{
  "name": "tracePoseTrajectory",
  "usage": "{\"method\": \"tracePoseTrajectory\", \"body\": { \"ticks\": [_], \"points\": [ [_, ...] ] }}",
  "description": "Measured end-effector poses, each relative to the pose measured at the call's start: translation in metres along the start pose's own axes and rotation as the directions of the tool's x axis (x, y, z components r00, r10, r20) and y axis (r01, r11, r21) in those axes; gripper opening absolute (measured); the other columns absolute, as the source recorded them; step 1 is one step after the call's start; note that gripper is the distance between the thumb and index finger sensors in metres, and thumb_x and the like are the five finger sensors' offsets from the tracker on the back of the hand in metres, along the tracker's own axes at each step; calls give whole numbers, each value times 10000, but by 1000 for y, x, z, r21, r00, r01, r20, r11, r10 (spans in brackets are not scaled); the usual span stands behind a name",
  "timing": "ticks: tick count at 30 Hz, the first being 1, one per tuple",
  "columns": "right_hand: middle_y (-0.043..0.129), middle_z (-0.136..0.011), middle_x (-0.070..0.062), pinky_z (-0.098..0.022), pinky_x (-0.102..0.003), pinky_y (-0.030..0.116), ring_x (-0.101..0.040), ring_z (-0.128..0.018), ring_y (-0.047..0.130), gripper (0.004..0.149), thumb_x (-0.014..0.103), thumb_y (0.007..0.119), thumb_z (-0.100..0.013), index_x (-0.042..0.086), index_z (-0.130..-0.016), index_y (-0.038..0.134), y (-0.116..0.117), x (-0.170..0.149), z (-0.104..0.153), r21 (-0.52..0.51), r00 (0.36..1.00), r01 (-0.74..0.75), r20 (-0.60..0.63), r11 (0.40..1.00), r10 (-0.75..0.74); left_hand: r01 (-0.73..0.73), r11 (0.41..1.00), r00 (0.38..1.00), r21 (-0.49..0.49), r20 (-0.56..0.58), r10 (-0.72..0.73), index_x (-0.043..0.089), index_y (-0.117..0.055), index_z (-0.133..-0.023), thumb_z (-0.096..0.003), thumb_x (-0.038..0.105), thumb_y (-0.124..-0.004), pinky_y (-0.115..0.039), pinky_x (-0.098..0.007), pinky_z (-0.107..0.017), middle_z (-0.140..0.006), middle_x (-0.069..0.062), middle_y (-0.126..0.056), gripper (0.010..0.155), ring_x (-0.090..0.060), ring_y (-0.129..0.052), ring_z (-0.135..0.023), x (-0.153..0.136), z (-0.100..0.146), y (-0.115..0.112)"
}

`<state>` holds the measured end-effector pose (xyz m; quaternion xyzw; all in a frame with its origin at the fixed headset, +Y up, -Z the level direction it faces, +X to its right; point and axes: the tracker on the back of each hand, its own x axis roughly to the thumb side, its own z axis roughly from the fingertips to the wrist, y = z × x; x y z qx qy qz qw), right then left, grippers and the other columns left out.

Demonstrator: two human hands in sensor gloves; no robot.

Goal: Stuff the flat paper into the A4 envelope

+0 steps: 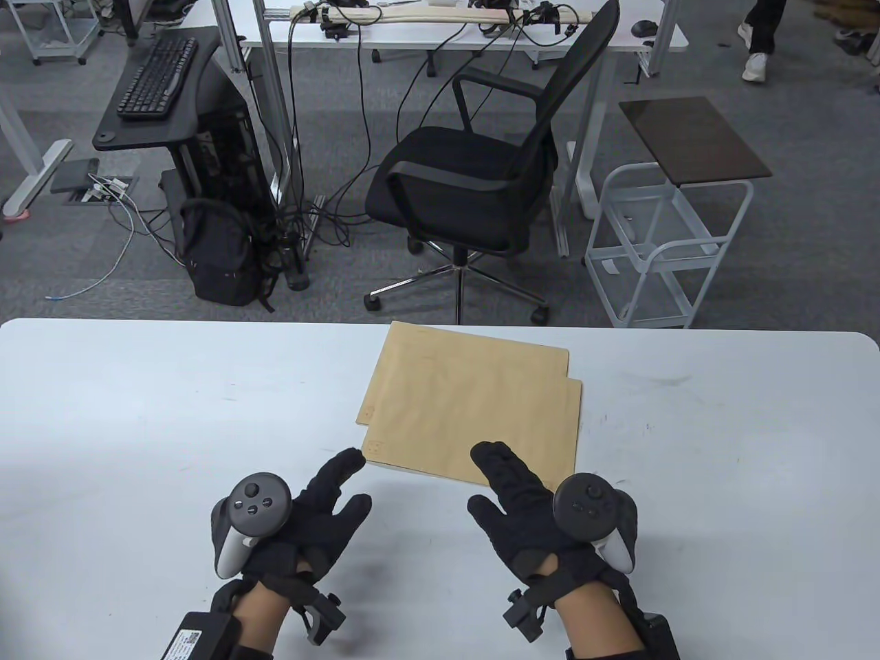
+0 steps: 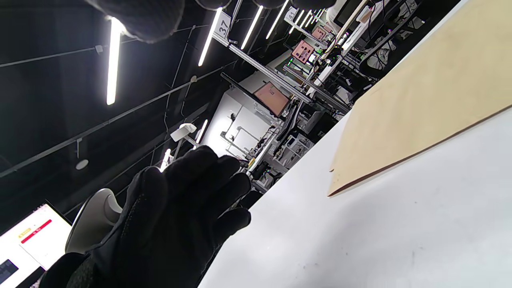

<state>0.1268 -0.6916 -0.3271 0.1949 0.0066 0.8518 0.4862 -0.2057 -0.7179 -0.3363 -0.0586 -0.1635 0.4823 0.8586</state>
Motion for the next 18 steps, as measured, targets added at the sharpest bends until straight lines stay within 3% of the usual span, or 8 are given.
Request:
{"method": "tracePoseTrajectory", "body": {
  "ticks": [18],
  "points": [
    [377,-1104,-1,-690,-627,511,-354,-1022,508,661,533,708,-506,367,-1077,419,3,-14,1,27,997,81,-10,996,-80,-32,999,999,-8,43,33,309,-422,-1124,-432,614,-693,-513,-575,-867,-1207,25,-444,803,-313,-514,-1183,8,0,-6]
  ]
}}
